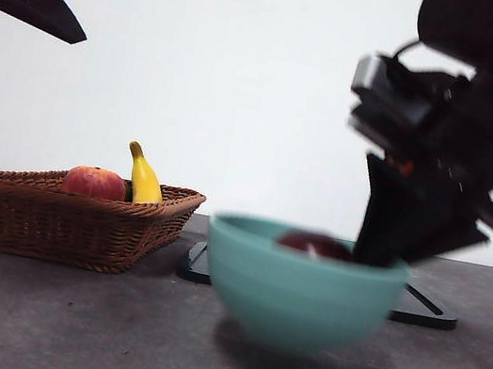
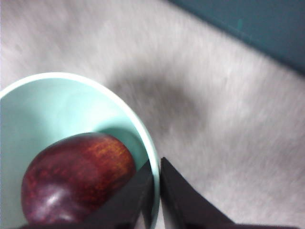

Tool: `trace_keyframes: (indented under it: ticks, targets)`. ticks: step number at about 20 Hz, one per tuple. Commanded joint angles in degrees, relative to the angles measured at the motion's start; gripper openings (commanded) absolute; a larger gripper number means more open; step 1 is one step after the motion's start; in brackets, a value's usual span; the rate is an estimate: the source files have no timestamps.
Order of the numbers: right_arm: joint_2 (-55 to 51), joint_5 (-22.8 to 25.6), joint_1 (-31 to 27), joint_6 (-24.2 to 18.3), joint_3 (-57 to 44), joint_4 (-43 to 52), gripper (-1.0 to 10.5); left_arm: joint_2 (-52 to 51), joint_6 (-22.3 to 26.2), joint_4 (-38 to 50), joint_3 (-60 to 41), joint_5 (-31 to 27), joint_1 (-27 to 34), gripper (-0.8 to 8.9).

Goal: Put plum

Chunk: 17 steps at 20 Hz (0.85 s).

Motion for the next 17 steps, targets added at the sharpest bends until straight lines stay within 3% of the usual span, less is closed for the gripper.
trace_keyframes:
  ticks: [1, 8, 17]
  targets:
    - [0.0, 0.1, 0.1, 0.8, 5.6, -2.1, 0.1, 0.2, 0.3, 0.7, 0.5, 0.2, -0.3, 4.04]
    - [4.7, 0.5, -6.1, -0.5, 19.2, -5.4, 0.1, 0.2, 0.3, 1.6, 0.5, 0.2, -0.3, 4.04]
    - [22.9, 0.2, -14.8, -3.2, 35.0, -6.5, 0.1, 0.2, 0.3, 1.6, 0.5, 0.2, -0.3, 4.04]
